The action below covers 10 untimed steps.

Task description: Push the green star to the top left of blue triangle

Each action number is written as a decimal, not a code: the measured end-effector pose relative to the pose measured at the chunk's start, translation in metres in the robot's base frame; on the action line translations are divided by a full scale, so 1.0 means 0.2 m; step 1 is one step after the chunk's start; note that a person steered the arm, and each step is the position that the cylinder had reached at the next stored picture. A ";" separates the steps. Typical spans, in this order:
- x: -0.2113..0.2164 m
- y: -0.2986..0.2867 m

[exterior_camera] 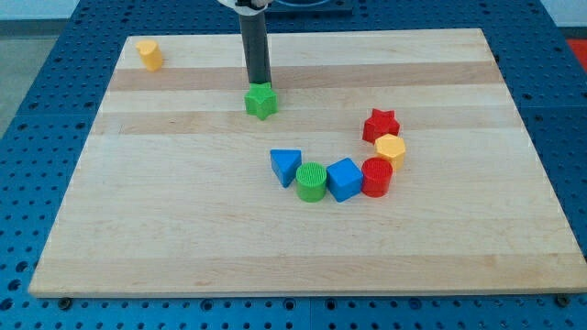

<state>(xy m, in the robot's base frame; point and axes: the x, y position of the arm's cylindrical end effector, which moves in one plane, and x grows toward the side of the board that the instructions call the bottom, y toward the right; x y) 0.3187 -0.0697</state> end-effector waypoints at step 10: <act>0.26 0.05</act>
<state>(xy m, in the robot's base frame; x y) 0.3716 -0.0590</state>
